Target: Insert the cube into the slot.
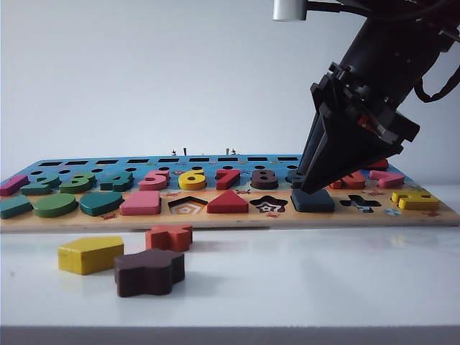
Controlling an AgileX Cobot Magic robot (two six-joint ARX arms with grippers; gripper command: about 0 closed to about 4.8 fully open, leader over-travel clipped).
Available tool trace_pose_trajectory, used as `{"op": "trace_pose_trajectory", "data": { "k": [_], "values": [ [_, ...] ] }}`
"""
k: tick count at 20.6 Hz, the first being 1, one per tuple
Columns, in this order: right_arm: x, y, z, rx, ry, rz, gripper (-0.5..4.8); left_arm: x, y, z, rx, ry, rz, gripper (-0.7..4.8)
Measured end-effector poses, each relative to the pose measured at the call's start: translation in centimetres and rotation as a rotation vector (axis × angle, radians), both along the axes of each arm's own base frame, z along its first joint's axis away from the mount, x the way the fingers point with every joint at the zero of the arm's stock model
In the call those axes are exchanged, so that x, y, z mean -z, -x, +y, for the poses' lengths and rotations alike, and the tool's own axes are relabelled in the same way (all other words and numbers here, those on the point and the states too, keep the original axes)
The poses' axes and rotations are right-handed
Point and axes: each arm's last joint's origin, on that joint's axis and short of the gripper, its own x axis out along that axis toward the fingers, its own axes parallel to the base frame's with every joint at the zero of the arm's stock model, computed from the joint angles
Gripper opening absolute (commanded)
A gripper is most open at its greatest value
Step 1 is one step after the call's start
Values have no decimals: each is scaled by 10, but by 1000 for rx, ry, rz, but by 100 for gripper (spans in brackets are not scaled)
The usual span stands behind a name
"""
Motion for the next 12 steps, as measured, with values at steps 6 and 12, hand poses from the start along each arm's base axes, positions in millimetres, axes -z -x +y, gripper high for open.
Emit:
{"op": "trace_pose_trajectory", "data": {
  "k": [6,12],
  "values": [
    [-33,7,-5,104,-199,-94,211,0,0,0,0,0,0,17],
    [-68,21,-16,250,-449,-118,188,0,0,0,0,0,0,17]
  ]
}}
